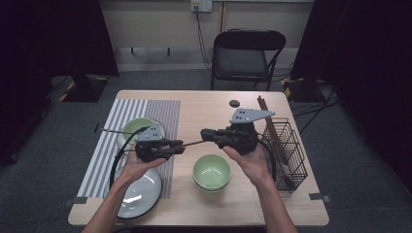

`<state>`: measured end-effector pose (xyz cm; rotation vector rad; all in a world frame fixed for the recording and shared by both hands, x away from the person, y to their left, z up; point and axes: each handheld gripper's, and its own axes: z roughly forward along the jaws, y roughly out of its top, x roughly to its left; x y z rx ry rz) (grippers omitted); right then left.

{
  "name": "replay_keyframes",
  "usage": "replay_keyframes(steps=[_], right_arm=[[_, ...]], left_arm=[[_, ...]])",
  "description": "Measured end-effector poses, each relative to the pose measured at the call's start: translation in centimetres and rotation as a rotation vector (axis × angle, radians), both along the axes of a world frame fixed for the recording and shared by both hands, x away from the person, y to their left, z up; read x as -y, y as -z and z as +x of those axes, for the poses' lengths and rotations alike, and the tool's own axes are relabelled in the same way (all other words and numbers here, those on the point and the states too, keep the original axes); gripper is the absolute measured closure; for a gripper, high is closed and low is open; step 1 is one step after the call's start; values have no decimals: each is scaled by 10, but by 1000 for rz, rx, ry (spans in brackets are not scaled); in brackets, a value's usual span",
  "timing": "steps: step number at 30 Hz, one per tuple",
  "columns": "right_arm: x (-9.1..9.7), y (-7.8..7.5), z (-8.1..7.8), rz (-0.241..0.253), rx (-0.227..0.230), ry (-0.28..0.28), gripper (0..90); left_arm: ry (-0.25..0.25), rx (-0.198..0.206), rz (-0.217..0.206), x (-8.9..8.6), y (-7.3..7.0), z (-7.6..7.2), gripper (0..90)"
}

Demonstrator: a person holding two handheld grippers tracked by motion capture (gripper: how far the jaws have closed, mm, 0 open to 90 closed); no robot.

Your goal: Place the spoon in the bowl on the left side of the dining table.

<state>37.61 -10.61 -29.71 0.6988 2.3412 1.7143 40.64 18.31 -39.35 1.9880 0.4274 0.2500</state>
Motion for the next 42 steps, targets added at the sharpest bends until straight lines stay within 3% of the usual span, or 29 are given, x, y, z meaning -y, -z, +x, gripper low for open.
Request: replay_keyframes(steps=[8,12,18,21,22,24,27,32,36,39,40,42], right_arm=[[-8,-13,6,55,33,-14,855],[-12,-20,12,42,57,-7,825],[-17,-25,23,68,57,15,695],[-19,-25,27,68,55,49,578],[-20,-23,30,74,41,66,517],[-19,-22,32,74,36,77,510],[-18,-16,34,95,20,78,473],[-28,-3,30,91,1,38,512],[-38,7,28,103,-14,21,590],[-46,11,27,113,-21,6,709],[-50,11,27,129,-23,-16,785],[-52,11,27,132,-19,-17,831]], left_arm=[[53,-23,-22,7,4,-6,769],[72,-35,-47,9,3,-12,801],[106,-33,-68,14,0,-22,850],[110,-40,-86,12,1,-23,850],[110,-52,-112,10,1,-23,850],[107,-48,-111,8,0,-23,850],[94,-53,-151,2,-4,-23,850],[47,-71,-211,-6,-5,-19,850],[33,-77,-213,-7,-4,-19,850],[30,-81,-216,-8,-3,-19,849],[26,-82,-215,-8,-3,-19,849],[31,-81,-216,-9,-2,-19,849]])
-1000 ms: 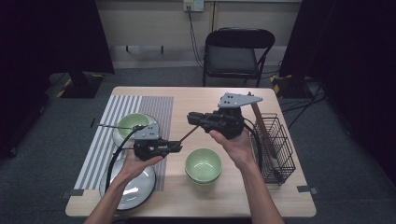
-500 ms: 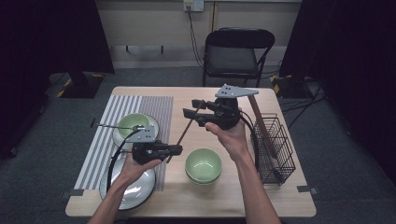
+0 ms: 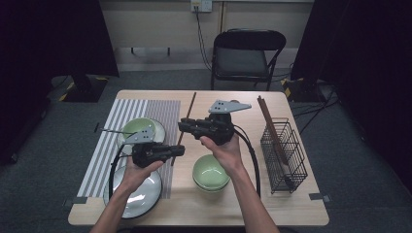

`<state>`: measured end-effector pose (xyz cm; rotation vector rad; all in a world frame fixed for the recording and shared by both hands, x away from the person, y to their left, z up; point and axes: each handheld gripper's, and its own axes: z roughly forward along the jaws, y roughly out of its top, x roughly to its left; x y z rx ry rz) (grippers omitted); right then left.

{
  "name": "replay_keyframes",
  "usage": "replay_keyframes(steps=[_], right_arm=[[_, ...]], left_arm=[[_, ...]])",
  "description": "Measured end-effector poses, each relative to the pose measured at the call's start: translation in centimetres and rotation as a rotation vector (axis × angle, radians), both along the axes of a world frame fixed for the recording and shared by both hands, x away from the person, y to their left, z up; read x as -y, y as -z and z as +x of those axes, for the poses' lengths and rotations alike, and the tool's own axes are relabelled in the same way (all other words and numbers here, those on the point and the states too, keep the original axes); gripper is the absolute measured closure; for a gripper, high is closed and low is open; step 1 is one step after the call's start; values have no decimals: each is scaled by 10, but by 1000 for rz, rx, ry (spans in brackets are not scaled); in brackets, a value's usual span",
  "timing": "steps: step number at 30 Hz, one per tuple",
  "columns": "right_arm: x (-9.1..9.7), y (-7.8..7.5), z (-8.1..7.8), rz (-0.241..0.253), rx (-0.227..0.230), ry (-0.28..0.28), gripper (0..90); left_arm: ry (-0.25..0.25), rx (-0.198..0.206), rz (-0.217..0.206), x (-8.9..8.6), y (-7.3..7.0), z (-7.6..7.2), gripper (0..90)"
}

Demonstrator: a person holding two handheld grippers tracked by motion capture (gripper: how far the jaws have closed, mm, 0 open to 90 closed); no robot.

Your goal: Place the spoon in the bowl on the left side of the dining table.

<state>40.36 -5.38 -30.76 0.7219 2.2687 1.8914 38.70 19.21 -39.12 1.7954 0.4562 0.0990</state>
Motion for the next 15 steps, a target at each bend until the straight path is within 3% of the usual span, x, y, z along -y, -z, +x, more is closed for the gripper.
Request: replay_keyframes(steps=[4,10,15], right_arm=[[-10,-4,0,7,1,-34,853],[-19,-7,-2,12,6,-42,805],[-20,0,-3,3,-1,-46,798]], left_arm=[[-1,9,-3,0,-1,-1,849],[-8,0,-55,-5,-4,-2,848],[-21,-9,-95,-10,-7,-1,848]])
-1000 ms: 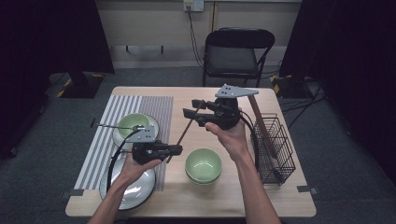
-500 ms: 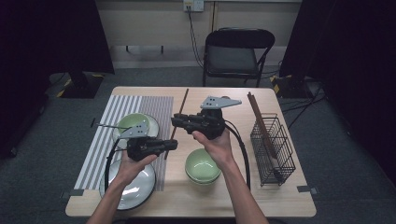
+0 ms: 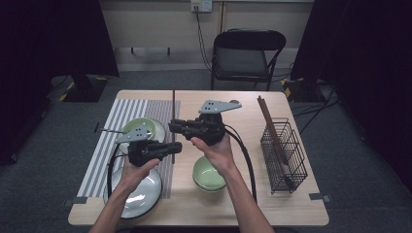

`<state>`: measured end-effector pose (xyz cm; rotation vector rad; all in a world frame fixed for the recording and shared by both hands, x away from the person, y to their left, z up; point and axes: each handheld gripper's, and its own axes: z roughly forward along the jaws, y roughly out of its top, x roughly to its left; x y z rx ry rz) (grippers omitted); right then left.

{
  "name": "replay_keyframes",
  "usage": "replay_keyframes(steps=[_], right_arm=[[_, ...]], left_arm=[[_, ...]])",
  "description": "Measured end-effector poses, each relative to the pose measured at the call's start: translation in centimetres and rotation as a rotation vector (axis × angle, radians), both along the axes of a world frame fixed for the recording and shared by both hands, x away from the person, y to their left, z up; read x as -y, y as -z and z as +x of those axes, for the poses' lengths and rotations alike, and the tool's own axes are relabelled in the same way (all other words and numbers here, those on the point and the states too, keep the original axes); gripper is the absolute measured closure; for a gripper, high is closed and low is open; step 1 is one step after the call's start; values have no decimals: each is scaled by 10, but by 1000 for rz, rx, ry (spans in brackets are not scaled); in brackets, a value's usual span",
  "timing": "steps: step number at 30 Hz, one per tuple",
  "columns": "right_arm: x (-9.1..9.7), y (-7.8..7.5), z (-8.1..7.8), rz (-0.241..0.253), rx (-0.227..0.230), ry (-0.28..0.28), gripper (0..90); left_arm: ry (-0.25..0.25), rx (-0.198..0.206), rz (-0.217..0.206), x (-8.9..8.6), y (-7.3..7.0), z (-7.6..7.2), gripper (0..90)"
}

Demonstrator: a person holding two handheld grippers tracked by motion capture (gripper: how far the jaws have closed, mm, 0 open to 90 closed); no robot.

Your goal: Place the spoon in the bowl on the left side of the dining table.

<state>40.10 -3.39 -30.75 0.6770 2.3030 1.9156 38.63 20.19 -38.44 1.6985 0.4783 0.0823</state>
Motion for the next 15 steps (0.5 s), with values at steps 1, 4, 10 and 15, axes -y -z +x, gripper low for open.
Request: replay_keyframes(steps=[1,4,10,15], right_arm=[[-1,2,0,-5,-3,-4,801],[-4,4,0,-7,-2,-5,849],[-5,0,0,-15,0,-11,853],[-4,-1,2,-28,-2,-10,854]], left_arm=[[-6,2,12,0,0,0,848],[8,-5,10,0,2,0,847],[0,-11,5,-2,0,0,841],[-2,-27,0,-2,1,0,817]])
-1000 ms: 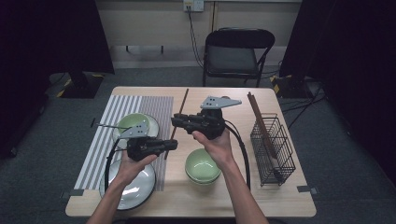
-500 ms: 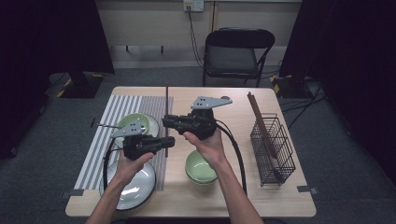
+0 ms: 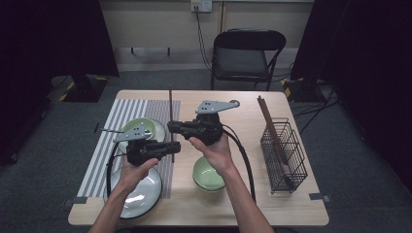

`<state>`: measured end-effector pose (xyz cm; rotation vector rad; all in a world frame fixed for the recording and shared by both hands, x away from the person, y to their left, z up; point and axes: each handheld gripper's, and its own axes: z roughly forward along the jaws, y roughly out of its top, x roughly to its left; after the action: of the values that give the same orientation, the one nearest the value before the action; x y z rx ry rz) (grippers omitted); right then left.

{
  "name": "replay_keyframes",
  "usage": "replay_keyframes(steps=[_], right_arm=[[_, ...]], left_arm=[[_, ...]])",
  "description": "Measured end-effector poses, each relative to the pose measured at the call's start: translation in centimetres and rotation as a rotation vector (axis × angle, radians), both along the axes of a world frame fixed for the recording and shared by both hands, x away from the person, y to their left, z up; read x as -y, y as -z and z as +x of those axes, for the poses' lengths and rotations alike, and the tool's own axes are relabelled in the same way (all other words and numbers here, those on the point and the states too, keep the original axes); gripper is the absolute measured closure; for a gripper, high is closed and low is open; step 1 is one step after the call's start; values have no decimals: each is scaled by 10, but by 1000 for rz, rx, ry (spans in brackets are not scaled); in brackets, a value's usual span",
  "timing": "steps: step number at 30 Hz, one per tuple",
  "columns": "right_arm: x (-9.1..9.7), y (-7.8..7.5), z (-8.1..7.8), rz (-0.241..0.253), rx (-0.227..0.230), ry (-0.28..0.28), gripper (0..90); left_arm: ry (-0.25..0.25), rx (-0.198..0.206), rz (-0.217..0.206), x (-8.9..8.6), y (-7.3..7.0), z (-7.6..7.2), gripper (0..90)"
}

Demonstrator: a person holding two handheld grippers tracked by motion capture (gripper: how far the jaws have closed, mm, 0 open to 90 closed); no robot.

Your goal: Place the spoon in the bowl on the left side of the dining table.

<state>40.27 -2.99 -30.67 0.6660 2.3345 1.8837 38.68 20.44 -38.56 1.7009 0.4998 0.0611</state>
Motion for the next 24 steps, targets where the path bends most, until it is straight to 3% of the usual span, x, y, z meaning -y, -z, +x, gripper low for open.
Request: replay_keyframes(steps=[5,21,22,24], right_arm=[[1,3,0,-25,-2,4,855],[0,3,0,-3,0,-5,850],[0,4,0,2,-6,-1,746],[0,3,0,6,-4,2,699]], left_arm=[[-8,-2,-6,-1,0,0,795],[10,1,6,0,1,-1,846],[15,-5,0,1,1,0,848],[18,-5,14,1,2,0,848]])
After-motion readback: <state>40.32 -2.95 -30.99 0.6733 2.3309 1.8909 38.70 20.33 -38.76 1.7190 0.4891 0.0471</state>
